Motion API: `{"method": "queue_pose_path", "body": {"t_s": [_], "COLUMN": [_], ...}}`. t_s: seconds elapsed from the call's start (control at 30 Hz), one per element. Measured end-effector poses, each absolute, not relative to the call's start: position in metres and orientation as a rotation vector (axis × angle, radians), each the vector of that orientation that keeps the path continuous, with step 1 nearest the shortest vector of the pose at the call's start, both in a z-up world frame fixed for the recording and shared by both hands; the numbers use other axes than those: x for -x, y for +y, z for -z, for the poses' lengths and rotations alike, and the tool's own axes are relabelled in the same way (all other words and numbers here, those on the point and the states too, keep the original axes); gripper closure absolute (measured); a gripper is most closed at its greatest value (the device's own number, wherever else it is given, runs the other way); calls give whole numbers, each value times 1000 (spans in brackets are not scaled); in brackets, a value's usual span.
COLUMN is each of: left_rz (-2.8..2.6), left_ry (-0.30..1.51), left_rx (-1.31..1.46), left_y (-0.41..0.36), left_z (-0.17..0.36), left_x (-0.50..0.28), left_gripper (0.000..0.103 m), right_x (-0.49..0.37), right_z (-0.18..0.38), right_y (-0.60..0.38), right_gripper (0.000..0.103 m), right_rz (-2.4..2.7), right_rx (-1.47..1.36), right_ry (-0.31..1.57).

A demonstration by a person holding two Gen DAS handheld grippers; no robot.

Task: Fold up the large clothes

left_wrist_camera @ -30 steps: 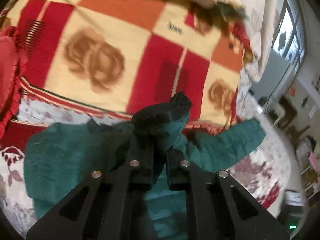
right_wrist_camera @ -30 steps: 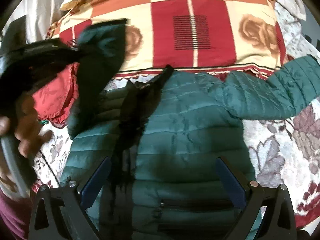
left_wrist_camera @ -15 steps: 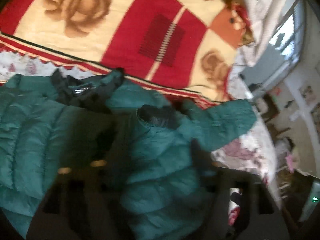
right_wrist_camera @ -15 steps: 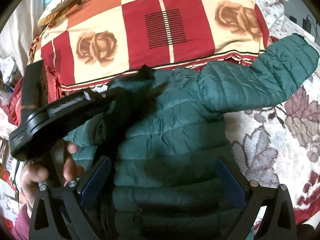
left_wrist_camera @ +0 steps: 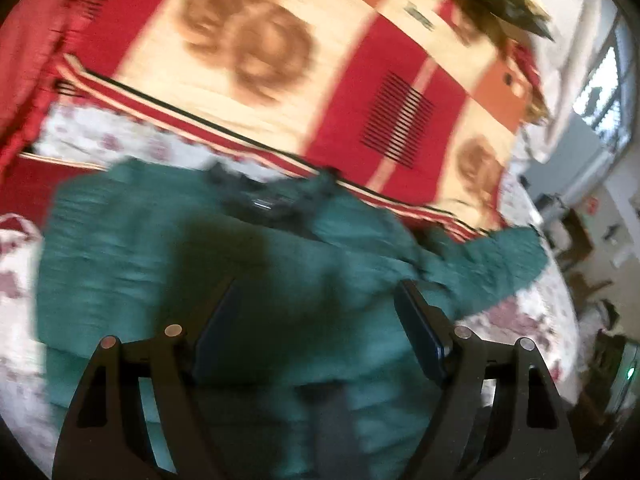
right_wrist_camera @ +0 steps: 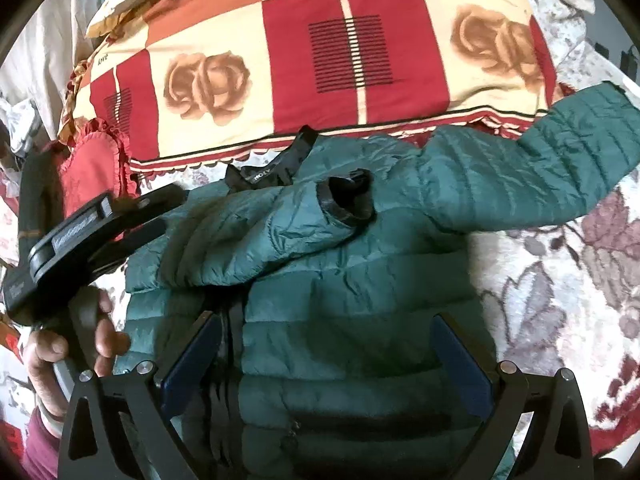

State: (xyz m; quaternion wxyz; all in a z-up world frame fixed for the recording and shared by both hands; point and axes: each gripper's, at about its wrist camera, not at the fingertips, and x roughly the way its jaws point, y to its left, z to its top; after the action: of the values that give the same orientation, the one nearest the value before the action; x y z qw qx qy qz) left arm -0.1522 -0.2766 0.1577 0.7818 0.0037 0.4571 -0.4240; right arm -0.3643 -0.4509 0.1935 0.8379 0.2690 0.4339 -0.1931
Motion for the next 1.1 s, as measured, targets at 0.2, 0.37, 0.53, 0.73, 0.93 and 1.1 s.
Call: {"method": "queue_pose_path", "body": {"t_s": [0.2, 0.37, 0.53, 0.73, 0.93, 1.1], "left_rz": [608, 468, 448, 441, 435, 450], "left_ry": [944, 1018, 1051, 1101, 1087, 1039], "left_rx": [-87, -78, -74, -78, -89, -87], "left_y": [-215, -176, -166, -180, -181, -181], "left_z": [-147, -120, -107, -84, -83, -102], "left_x": [109, 83, 76, 70, 76, 85], "left_gripper": [24, 24, 24, 24, 24, 24], "right_x": [328, 290, 278, 278, 297, 321], "right_z": [-179, -143, -155, -147, -136, -182], "right_y": [-473, -488, -488, -495, -509, -499], "right_gripper": [0, 16, 87, 88, 85, 55], "right_rz": [356, 290, 349, 492, 507, 568], "right_rx": [-700, -869, -745, -553, -630, -514], "right_ry": [933, 953, 886, 935, 1006, 914]}}
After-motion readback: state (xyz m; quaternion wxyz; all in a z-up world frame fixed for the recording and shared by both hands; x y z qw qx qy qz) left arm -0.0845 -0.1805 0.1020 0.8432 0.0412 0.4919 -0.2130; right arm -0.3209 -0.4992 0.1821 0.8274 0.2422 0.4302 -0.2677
